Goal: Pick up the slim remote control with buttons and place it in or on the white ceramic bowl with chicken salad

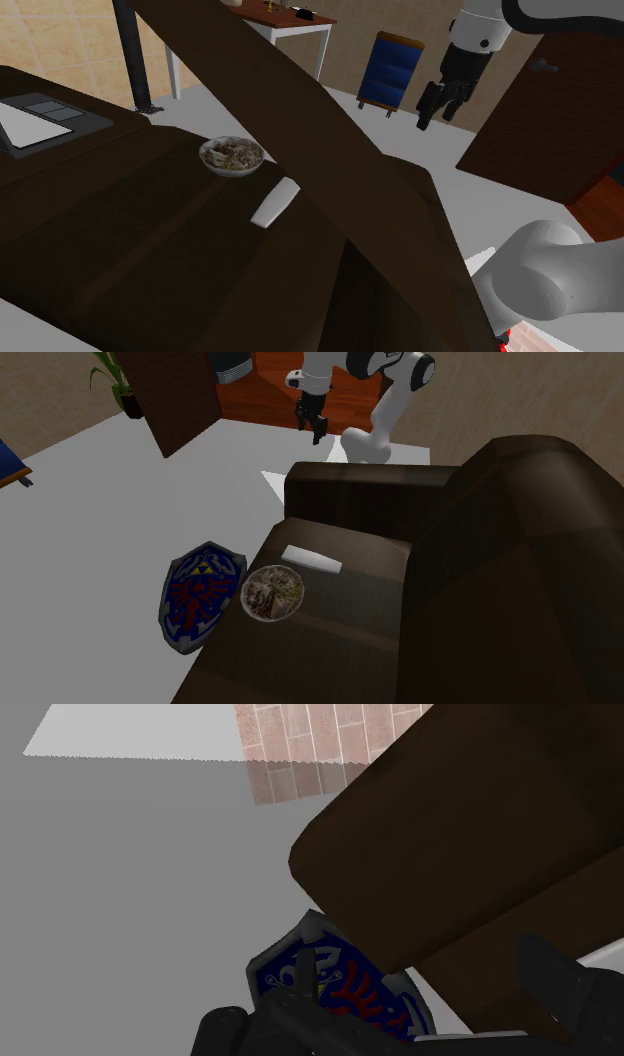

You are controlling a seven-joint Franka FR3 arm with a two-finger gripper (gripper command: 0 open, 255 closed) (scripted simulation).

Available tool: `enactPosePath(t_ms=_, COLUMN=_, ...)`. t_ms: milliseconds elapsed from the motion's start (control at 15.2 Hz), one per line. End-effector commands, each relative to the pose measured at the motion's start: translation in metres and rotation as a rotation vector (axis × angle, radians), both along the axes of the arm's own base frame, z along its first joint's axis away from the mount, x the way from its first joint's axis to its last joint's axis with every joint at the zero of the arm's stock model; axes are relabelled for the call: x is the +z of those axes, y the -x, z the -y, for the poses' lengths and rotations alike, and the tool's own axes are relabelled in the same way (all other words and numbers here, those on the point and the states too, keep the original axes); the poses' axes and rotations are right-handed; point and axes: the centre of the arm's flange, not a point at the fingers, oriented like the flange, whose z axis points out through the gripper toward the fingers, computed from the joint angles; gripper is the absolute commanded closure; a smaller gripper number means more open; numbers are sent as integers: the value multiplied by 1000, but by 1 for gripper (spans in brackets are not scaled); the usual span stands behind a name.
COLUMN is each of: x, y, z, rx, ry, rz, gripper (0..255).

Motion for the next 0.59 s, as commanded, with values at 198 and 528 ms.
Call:
enactPosePath(t_ms=198, x=-26, y=-7, z=-26, rx=-90, ry=-16, rz=6, gripper=0)
enactPosePath(t_ms=528, x=-69, y=-25, z=-69, rx=-241, ry=-43, rz=16, gripper=0)
